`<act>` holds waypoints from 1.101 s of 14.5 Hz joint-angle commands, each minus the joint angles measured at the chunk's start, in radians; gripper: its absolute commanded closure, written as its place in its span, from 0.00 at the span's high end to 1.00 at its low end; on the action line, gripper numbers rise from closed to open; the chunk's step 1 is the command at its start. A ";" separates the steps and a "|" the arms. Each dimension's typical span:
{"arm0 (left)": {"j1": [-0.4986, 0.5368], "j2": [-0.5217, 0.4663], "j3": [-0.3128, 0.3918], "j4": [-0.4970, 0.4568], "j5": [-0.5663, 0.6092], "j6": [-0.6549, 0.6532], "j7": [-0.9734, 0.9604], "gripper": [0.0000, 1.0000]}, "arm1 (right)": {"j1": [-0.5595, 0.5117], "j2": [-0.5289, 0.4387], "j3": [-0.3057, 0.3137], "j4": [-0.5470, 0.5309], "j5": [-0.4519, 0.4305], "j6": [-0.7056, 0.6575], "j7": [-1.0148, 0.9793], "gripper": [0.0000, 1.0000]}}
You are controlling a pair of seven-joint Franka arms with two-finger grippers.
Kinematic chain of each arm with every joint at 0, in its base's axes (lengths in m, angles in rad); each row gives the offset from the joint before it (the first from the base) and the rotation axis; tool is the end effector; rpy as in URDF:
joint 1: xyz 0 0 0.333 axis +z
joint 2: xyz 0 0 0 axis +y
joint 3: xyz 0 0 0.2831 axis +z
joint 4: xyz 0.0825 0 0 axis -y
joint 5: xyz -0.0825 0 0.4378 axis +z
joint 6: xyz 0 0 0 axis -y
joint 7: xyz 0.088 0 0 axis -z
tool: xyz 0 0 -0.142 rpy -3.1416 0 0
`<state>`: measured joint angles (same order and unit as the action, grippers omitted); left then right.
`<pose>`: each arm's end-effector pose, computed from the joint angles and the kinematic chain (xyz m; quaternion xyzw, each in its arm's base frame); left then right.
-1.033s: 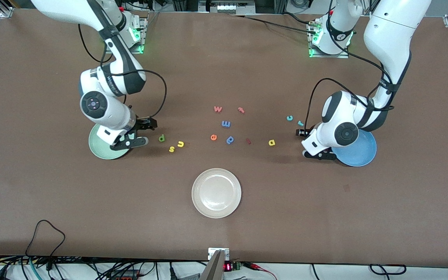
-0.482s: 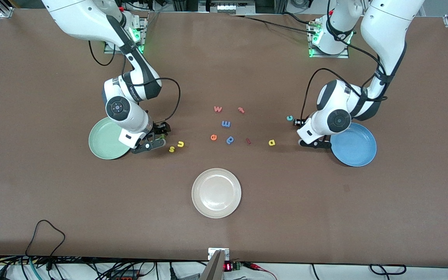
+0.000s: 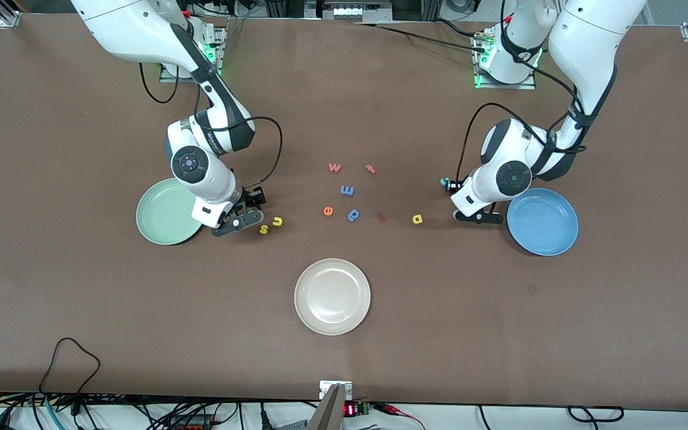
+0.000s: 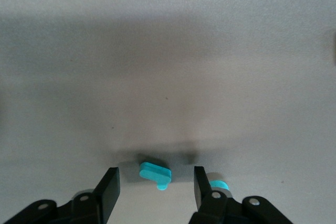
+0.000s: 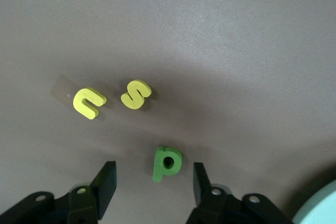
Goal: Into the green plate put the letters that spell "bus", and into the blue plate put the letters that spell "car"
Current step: 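Grasp the cyan letter with the left gripper while the right gripper grasps green p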
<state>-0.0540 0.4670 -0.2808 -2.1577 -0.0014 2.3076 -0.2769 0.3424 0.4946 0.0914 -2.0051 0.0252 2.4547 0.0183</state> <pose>0.4978 -0.1937 0.0571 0.9865 -0.0232 -0.1614 0.0166 0.5583 0.2631 0.0973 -0.9808 -0.1915 0.0277 0.0239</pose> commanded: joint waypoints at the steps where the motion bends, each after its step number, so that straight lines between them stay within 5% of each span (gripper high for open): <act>1: 0.008 -0.010 -0.006 -0.027 -0.016 0.015 0.004 0.63 | 0.003 0.022 -0.005 0.011 0.009 0.015 -0.020 0.64; 16: 0.020 -0.007 -0.006 -0.039 -0.011 0.019 0.007 0.34 | 0.006 0.073 -0.012 0.012 0.010 0.082 -0.003 0.57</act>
<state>-0.0464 0.4627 -0.2800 -2.1747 -0.0013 2.3100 -0.2769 0.3423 0.5540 0.0821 -2.0044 0.0252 2.5239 0.0184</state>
